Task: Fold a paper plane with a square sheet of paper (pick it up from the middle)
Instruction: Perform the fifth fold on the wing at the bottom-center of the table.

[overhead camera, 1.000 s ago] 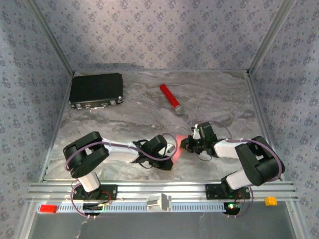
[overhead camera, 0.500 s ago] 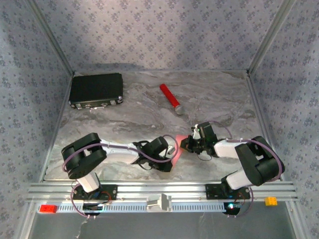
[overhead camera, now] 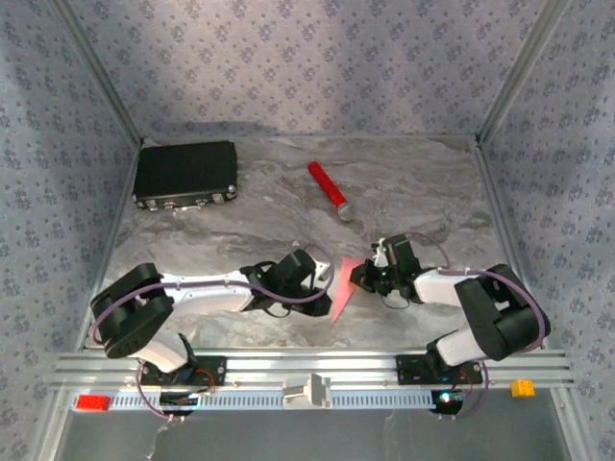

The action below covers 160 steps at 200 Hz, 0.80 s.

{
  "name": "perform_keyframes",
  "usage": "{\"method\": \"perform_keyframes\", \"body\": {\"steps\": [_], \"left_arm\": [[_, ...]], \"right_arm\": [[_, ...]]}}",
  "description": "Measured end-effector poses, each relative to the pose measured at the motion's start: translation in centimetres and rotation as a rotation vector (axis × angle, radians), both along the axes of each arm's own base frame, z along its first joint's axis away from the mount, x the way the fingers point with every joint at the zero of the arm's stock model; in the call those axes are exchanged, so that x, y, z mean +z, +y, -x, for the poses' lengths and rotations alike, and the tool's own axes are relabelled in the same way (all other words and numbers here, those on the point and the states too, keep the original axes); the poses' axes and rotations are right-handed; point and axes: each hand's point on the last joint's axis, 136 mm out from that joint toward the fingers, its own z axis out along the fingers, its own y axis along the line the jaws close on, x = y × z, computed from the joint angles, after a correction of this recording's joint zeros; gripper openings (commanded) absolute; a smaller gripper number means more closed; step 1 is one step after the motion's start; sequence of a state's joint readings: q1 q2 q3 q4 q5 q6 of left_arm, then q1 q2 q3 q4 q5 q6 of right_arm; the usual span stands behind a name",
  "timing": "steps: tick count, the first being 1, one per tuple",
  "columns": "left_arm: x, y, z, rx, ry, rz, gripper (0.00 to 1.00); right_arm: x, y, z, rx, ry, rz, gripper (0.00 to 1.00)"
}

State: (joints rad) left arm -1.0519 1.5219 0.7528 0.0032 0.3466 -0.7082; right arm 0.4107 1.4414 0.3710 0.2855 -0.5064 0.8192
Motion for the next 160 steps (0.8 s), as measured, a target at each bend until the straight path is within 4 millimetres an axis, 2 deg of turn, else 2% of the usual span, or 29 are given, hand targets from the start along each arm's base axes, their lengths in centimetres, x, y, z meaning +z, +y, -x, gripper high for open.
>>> {"method": "perform_keyframes", "body": {"steps": [29, 51, 115, 160], "left_arm": [[0.5, -2.1, -1.7, 0.003, 0.003, 0.029, 0.09], [-0.2, -3.4, -2.5, -0.002, 0.016, 0.037, 0.08], [-3.8, -4.0, -4.3, 0.023, 0.065, 0.001, 0.09], [-3.6, -4.6, -4.8, 0.031, 0.059, 0.034, 0.10]], "right_arm": [[0.0, -0.2, -0.1, -0.008, -0.002, 0.003, 0.06], [0.0, -0.2, -0.2, -0.008, -0.003, 0.003, 0.07], [0.0, -0.2, -0.1, -0.008, -0.004, 0.002, 0.07], [0.0, -0.2, -0.1, -0.007, -0.008, -0.003, 0.07]]}}
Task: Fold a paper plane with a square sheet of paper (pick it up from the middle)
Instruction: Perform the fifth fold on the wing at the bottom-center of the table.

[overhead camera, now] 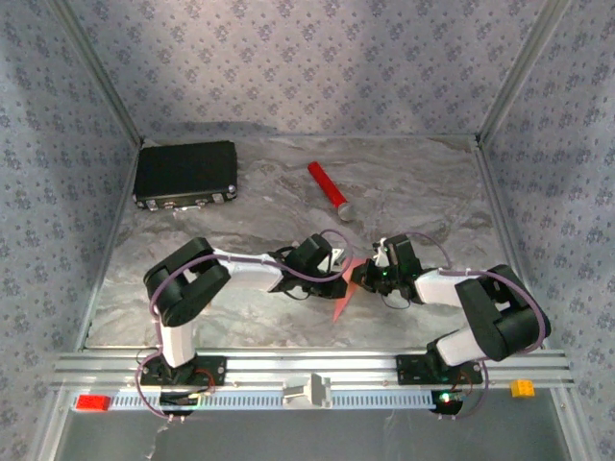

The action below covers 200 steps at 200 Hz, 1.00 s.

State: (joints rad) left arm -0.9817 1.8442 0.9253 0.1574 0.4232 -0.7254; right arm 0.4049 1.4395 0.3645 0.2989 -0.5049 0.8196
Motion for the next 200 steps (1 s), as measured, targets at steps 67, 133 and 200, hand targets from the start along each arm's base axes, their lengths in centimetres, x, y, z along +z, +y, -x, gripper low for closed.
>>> {"method": "perform_keyframes", "body": {"steps": [67, 133, 200], "left_arm": [[-1.3, -0.4, -0.4, 0.007, 0.033, -0.020, 0.03], [-1.5, -0.3, -0.4, 0.005, 0.057, -0.035, 0.00], [-1.5, -0.3, -0.5, 0.008, 0.058, -0.015, 0.00]], "right_arm": [[0.0, 0.0, 0.0, -0.003, 0.002, -0.001, 0.08], [0.1, -0.6, 0.0, -0.019, 0.010, 0.007, 0.09], [1.8, -2.3, -1.1, -0.078, -0.015, 0.042, 0.12]]}}
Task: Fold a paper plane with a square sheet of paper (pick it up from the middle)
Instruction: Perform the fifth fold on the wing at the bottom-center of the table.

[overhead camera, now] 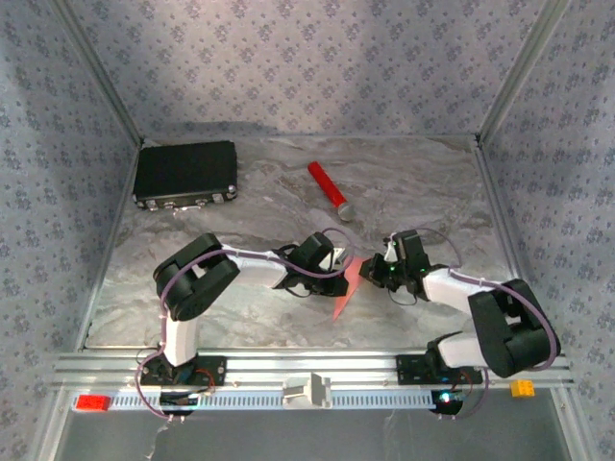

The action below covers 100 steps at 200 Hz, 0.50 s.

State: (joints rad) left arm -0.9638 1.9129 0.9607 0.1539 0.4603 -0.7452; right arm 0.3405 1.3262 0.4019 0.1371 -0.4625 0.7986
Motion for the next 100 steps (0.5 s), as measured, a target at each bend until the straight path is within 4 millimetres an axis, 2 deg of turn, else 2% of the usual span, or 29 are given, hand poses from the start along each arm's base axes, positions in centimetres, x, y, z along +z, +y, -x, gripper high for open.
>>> {"method": "perform_keyframes", "body": {"steps": [33, 56, 79, 100], "left_arm": [[0.0, 0.0, 0.0, 0.001, -0.001, 0.002, 0.00], [0.0, 0.0, 0.0, 0.001, 0.000, 0.002, 0.00], [0.0, 0.0, 0.0, 0.003, 0.002, 0.002, 0.00], [0.0, 0.0, 0.0, 0.003, 0.001, 0.003, 0.00]], "right_arm": [[0.5, 0.9, 0.1, 0.027, -0.013, -0.005, 0.11], [-0.2, 1.5, -0.1, 0.045, 0.003, 0.004, 0.11], [-1.7, 0.9, -0.1, 0.033, 0.043, 0.023, 0.10], [-1.7, 0.2, -0.6, 0.025, 0.040, 0.016, 0.10]]}}
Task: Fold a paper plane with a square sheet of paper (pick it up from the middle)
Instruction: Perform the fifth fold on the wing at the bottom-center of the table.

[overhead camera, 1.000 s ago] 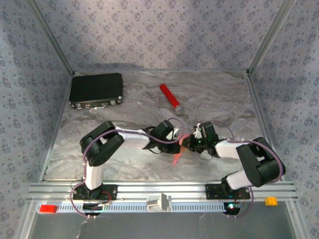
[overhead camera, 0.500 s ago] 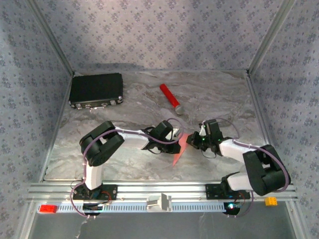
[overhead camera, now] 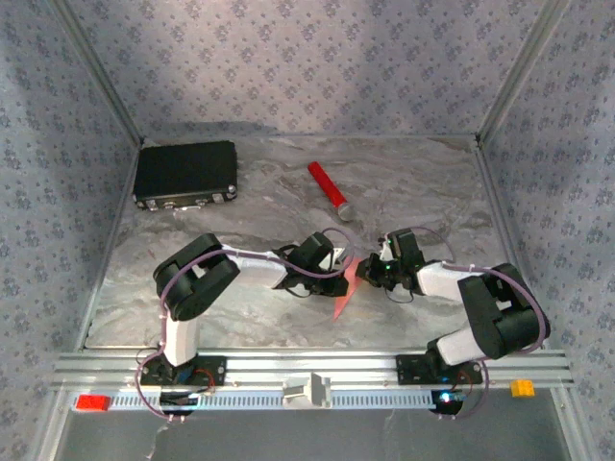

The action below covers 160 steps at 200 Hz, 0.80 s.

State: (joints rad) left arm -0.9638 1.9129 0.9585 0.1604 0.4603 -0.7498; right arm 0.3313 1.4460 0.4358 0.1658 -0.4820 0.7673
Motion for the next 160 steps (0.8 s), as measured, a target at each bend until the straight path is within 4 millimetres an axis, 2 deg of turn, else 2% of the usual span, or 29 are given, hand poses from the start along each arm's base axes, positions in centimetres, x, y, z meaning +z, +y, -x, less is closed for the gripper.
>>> {"method": "perform_keyframes", "body": {"steps": [88, 129, 160], "left_arm": [[0.0, 0.0, 0.0, 0.002, 0.001, 0.002, 0.00], [0.0, -0.1, 0.0, 0.002, -0.003, 0.008, 0.00], [0.0, -0.1, 0.0, 0.001, -0.003, 0.012, 0.00]], "right_arm": [[0.0, -2.7, -3.7, -0.068, 0.002, -0.027, 0.10], [0.1, -3.0, -4.4, -0.079, 0.013, -0.050, 0.10], [0.1, -4.2, -5.3, -0.116, -0.002, -0.042, 0.10]]}}
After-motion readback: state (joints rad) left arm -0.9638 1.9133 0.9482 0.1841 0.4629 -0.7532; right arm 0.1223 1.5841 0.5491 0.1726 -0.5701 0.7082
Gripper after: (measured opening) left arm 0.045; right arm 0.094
